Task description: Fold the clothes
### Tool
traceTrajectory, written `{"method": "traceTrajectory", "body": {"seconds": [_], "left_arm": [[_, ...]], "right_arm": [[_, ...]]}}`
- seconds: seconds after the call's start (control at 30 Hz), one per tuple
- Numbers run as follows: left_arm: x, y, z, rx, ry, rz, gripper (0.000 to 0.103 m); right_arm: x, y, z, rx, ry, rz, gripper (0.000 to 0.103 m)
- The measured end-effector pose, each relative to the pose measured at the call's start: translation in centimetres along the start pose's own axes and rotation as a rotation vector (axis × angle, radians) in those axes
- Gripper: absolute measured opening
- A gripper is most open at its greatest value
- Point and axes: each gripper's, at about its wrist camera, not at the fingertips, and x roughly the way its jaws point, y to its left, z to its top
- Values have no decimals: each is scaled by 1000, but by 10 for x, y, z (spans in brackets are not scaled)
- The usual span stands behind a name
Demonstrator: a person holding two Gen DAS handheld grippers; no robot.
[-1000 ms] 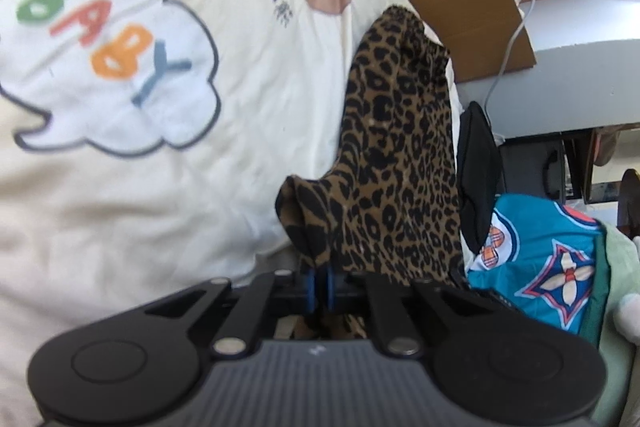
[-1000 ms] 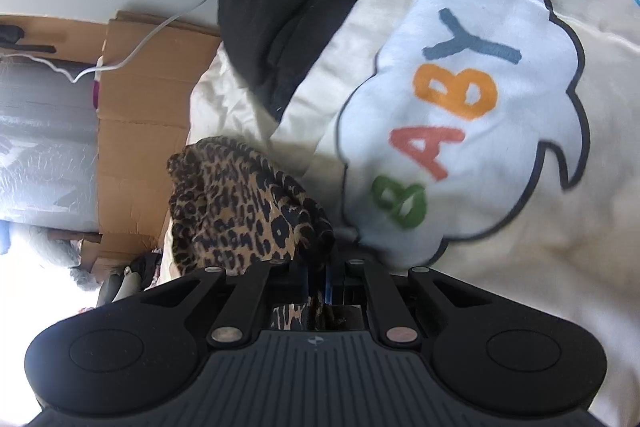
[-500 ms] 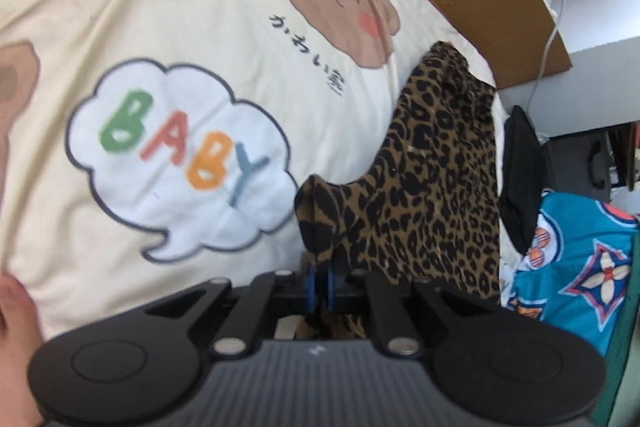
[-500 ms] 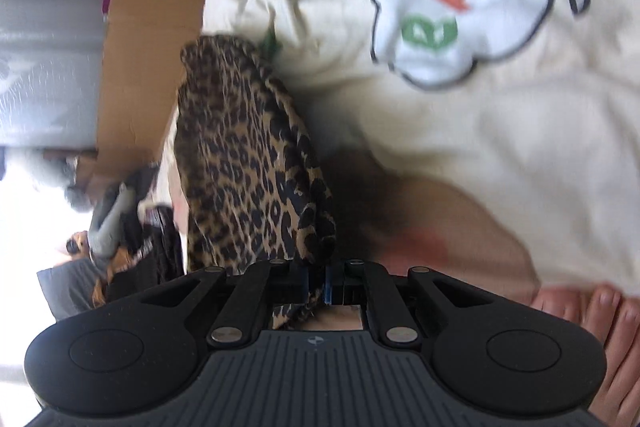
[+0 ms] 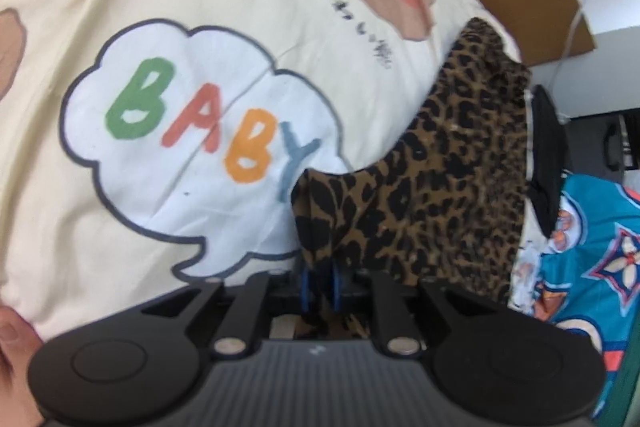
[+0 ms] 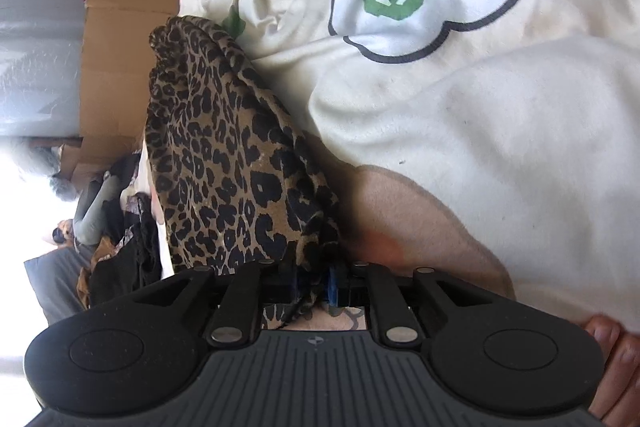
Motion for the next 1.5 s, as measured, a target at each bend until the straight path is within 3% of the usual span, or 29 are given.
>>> {"method": "traceTrajectory", "body": {"seconds": [0.3, 0.5, 0.67, 0.83, 0.87, 0.9, 0.93, 1.0, 1.2, 1.5], "left_arm": [[2, 6, -2, 6, -9, -56, 41], [6, 14, 0, -21, -7, -93, 41], [9, 23, 1, -47, 14, -145, 41], [10, 23, 1, -49, 28, -160, 41], [11, 21, 0, -30, 26, -154, 40], [11, 18, 0, -8, 27, -145, 35], [12, 16, 0, 14, 30, -126, 20], [12, 16, 0, 21, 44, -104, 12], [-2, -2, 2, 59, 48, -49, 8], [-50, -25, 7, 58, 38, -25, 8]], "right_arm": [[3, -11, 18, -4, 43, 77, 29], [12, -14, 38, 7, 76, 119, 32], [26, -7, 48, -66, 184, 131, 32], [33, 11, 51, -181, 245, 70, 31], [34, 16, 51, -206, 253, 53, 31], [35, 21, 51, -230, 260, 34, 22], [36, 24, 50, -250, 263, 14, 11], [35, 32, 48, -280, 257, -15, 8], [20, 61, 39, -301, 215, -91, 5], [-29, 105, 25, -325, 160, -84, 5]]}}
